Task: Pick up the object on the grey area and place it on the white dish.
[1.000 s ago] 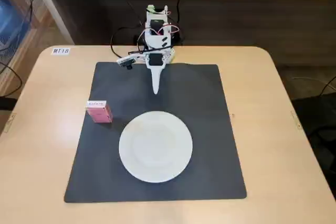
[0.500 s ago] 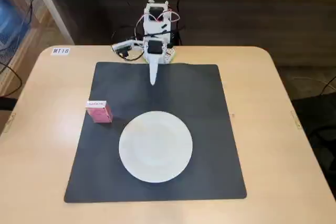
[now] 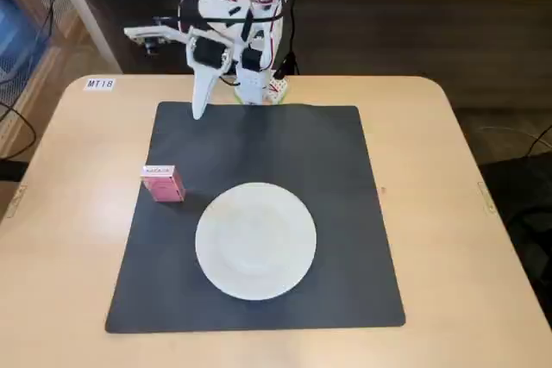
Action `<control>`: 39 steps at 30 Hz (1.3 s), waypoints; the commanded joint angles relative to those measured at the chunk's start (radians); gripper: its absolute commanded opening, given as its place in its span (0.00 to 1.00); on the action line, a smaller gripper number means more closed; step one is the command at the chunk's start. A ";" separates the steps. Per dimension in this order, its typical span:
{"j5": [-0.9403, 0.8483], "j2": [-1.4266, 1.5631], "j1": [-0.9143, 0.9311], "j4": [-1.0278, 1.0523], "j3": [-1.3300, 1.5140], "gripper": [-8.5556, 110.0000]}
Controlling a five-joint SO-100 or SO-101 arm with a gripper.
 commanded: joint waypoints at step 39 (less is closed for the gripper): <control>-0.186 -0.919 0.189 0.374 -0.818 0.44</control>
